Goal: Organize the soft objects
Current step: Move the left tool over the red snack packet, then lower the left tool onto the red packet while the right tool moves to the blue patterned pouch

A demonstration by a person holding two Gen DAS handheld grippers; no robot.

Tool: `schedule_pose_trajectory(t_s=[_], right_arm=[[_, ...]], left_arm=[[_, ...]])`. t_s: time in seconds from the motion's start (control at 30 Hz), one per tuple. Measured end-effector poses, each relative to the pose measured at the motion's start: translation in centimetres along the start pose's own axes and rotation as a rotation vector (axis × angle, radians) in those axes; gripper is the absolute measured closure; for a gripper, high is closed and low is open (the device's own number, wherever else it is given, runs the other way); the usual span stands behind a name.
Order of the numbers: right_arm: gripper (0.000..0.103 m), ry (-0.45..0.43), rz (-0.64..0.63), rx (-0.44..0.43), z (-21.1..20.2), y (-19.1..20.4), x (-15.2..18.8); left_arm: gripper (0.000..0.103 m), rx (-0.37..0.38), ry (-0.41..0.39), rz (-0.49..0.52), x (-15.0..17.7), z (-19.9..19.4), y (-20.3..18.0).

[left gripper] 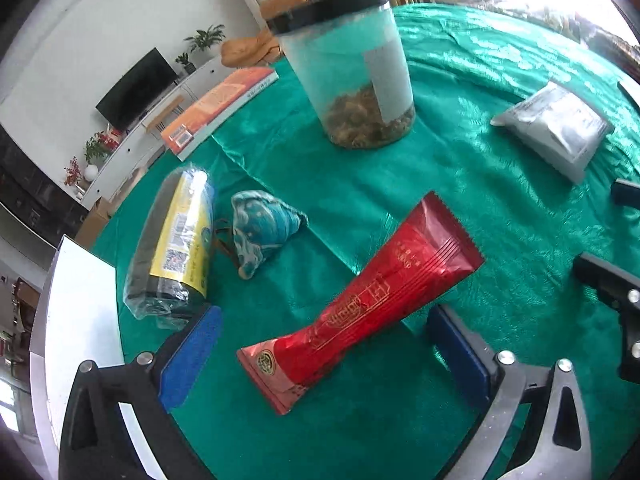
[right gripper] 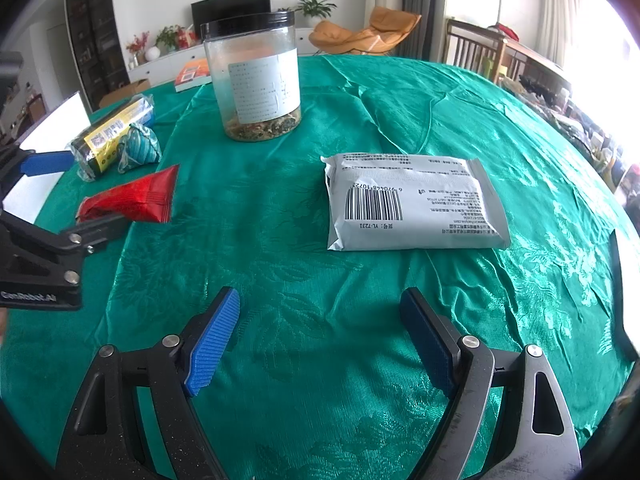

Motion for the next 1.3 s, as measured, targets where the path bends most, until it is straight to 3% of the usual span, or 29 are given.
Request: schedule_pose_trajectory(t_s=[0.03, 0.1, 0.13, 0.2, 0.27, 0.33, 0.47, 0.53, 0.6, 0.67, 0.87, 1.03, 1.17, 1.3], right_arm=[[0.018, 0.000, 0.000, 0.001, 0.0, -0.1, 0.0], [0.018, 0.000, -0.001, 0.002, 0.0, 0.0, 0.0], [0.018, 0.001, -0.001, 0.002, 0.0, -0.1, 0.0], [0.018, 0.001, -0.001, 0.003, 0.0, 0.1, 0.0], [0.018, 0.001, -0.001, 0.001, 0.0, 0.0, 0.0], [0.018, 0.001, -0.001, 0.001, 0.0, 0.0, 0.0], [0.018, 0.001, -0.001, 0.001, 0.0, 0.1, 0.0], [0.018, 0.000, -0.001, 0.001, 0.0, 0.1, 0.0], [0.018, 0.000, 0.000, 0.000, 0.0, 0.1, 0.0], [0.018, -0.001, 0.001, -0.002, 0.0, 0.1, 0.0], [0.018, -0.007, 0.014, -0.019, 0.0, 0.2, -0.2], [0.018, -0.009, 0.016, -0.020, -0.2, -0.2, 0.0], [0.018, -0.012, 0.017, -0.035, -0.2, -0.1, 0.0], [0.018, -0.023, 0.034, -0.093, -0.6, -0.4, 0.2]], left_arm=[[0.007, 0.033, 0.021, -0.039, -0.1, 0.3, 0.5], [0.054, 0.154, 0.077, -0.150, 0.2, 0.6, 1.8], [0.068, 0.177, 0.106, -0.205, 0.5, 0.6, 2.3], [0.074, 0.242, 0.148, -0.335, 1.7, 0.2, 3.5], [0.074, 0.385, 0.174, -0.534, 3.6, -0.8, 4.6], [0.074, 0.448, 0.176, -0.633, 5.1, -2.2, 4.9], [0.073, 0.297, 0.125, -0.591, 6.4, -3.6, 4.4], [0.066, 0.249, 0.129, -0.562, 6.4, -2.8, 4.0], [0.033, 0.222, 0.129, -0.551, 6.5, -1.8, 3.9], [0.017, 0.163, 0.106, -0.540, 6.5, -1.2, 3.7], [0.018, 0.071, 0.058, -0.527, 7.9, -0.4, 3.7], [0.022, 0.079, -0.026, -0.573, 9.4, -1.4, 4.2], [0.015, 0.043, -0.036, -0.506, 8.8, -1.3, 3.1], [0.006, 0.054, -0.027, -0.517, 8.6, -1.0, 3.3]])
Point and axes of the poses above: each gripper's, at about its wrist camera, not at the fingertips, and z roughly the way its jaws point, y to its left, x to its underside, the point moved 2 cm from there along z, roughly the way its jaws point, and after that the axes turned 6 degrees about z, right-handed, at the moved point
